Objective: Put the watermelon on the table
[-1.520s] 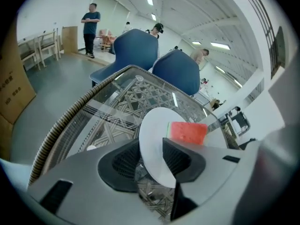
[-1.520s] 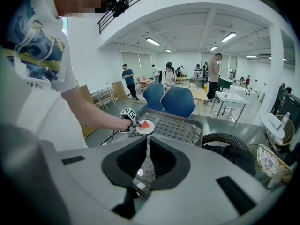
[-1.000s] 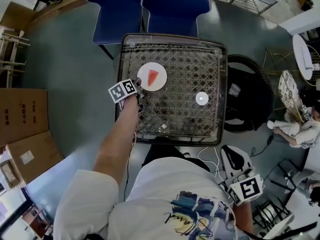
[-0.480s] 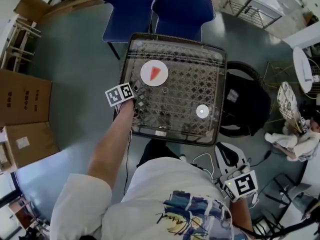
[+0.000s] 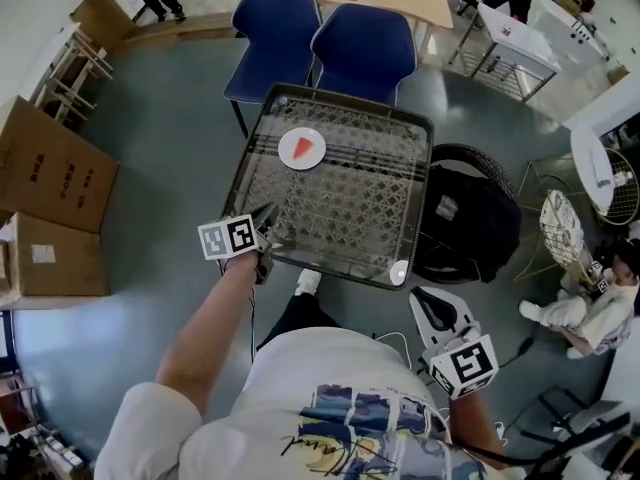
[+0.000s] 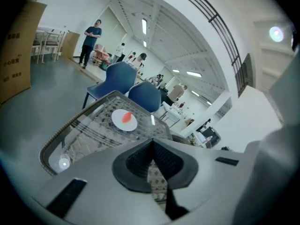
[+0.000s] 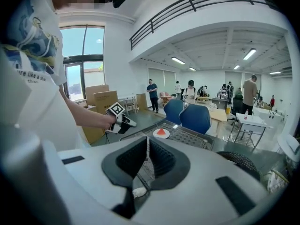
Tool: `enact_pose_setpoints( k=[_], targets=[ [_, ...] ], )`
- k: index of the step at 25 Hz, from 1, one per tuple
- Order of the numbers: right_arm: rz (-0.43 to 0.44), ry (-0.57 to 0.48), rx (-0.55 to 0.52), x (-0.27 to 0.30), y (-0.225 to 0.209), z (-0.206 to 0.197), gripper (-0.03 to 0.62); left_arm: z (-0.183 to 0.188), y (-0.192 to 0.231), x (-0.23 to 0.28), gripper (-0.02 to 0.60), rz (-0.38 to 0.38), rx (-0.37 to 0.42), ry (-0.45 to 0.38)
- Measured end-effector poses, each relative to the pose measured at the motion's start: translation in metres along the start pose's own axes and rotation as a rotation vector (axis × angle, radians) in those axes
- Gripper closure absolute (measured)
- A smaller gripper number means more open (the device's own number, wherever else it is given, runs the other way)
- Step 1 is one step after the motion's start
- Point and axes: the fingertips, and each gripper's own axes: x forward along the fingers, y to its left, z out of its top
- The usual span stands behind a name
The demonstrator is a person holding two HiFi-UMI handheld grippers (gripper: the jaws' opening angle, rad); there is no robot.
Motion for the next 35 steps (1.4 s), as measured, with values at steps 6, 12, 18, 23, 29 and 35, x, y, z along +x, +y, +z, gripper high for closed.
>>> enact_pose_setpoints(
  k=[6,12,18,23,29,35],
  targets=[
    [0.080,-0.045,-0.029,-0.046,0.030,-0.025,0.573,-0.062,-0.120,-0.100,0.572,-0.173,0.129,-0.075],
    [0.206,-0.044,-0.040,-0.068,0.071,-0.055,0.574,-0.139,-0.200,-0.177,0.572,-0.217,0.295,-0.034],
    [0.237,-0.062,-0.031,-0.083,0.100,-0.061,0.574,-0.174,-0.251,-0.212,0.572,-0.272,0.410,0.018],
    [0.248,-0.055,-0.059,-0.086,0.134,-0.060,0.574,-0.174,-0.278,-0.245,0.572,-0.352,0.450,-0.018],
    [0.249,-0.067,-0.100,-0.075,0.196,-0.043,0.574,-0.182,-0.265,-0.305,0.572,-0.405,0.478,-0.034],
    [0.234,-0.055,-0.124,-0.067,0.267,-0.033,0.574,-0.195,-0.228,-0.363,0.572,-0.416,0.553,-0.013]
  ],
)
